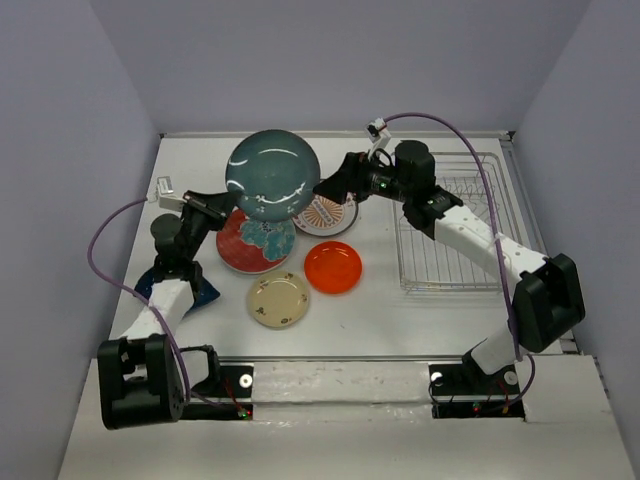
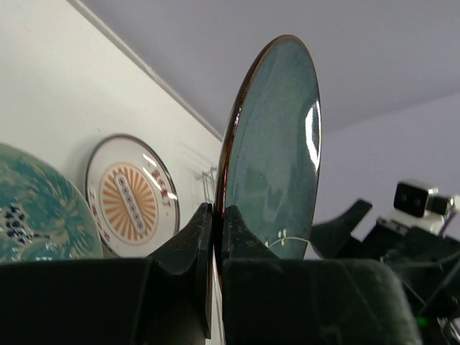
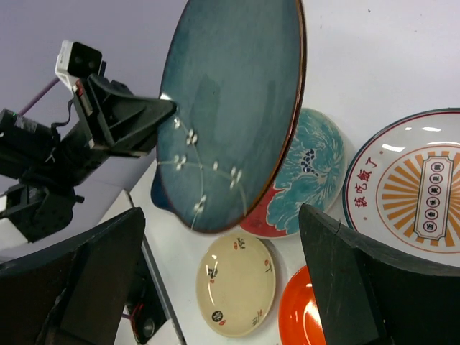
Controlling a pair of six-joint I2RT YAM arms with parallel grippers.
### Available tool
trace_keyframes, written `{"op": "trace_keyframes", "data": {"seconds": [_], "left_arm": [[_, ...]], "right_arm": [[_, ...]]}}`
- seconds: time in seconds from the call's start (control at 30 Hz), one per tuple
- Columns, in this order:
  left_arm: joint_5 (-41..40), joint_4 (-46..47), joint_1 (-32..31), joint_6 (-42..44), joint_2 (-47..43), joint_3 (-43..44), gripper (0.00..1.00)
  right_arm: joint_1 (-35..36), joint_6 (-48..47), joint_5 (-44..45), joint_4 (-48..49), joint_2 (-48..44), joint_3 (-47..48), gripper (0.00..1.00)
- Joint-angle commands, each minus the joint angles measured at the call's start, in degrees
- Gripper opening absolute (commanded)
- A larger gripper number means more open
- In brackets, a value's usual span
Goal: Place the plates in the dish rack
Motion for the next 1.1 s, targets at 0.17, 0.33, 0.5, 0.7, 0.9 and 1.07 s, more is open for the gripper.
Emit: {"op": "trace_keyframes", "data": {"seconds": [0.17,0.33,0.5,0.7,0.9,1.07], "left_arm": [[8.91,10.78,-2.07,-5.16,-11.92,-4.91,0.06],[12.86,10.96,-2.33,-4.37,-13.33,-6.67,0.06],[15.94,4.04,-2.42,4.31,-13.86,-5.36,0.06],[19.46,-0.73,-2.77,8.47,-15.53,-4.56,0.20],[22.45,-4.67,-4.79,12.59,-17.29,-4.57,0.85],[20.79,-12.93,-10.84,19.00,-21.33,-1.06,0.99]], "right_arm": [[0.09,0.86,7.18,-0.01,-0.68,-0.92,0.93],[0.09,1.30,4.83,0.96,-0.08,-2.86,0.87],[0.09,7.43,-5.35,7.54,-0.07,-4.79,0.47],[0.09,9.91,-7.14,10.80,-1.56,-7.52,0.07],[-4.03,9.03,-0.11,7.73,-8.32,-10.42,0.07],[-17.56,7.89,4.54,-0.52,-17.63,-9.46,0.07]]}}
